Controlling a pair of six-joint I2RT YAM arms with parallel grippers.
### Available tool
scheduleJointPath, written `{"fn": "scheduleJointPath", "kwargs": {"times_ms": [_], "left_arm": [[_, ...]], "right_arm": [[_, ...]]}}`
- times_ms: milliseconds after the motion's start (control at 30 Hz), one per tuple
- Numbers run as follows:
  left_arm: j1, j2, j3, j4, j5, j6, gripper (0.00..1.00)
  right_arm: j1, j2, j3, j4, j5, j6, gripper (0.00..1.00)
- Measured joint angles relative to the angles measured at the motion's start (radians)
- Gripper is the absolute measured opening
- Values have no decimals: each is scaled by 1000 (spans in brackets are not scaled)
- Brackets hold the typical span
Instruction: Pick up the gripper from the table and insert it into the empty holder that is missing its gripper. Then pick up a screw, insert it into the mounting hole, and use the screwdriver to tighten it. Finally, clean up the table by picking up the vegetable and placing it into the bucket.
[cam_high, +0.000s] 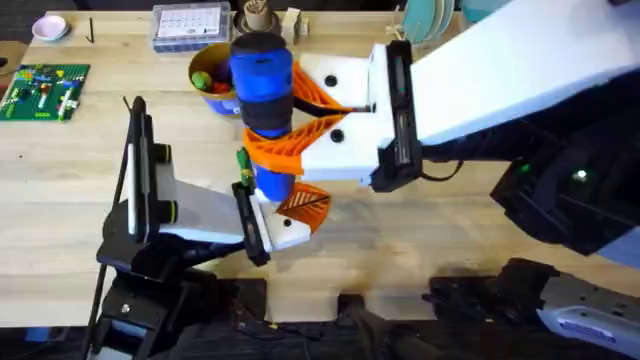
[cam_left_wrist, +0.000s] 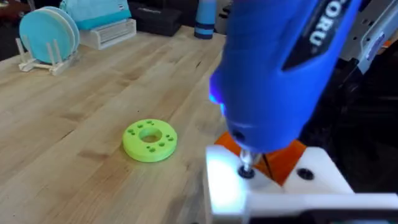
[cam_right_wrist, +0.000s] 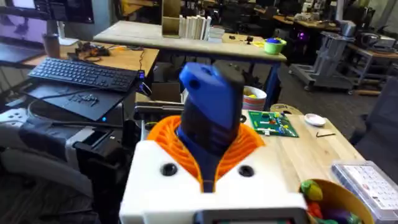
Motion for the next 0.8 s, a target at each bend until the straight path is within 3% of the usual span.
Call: {"fn": "scheduleJointPath", "kwargs": {"times_ms": [333,633,800], "left_arm": [[0,-3,0,2,-2,1,3],[0,-2,0,1,-13,-1,3],[0,-2,0,1,-13,-1,3]], "right_arm": [[-10,0,0,23,-6,5,55],[-161,-107,21,106,3,47,50],[-201,-127,47,26,2,45,49]]}}
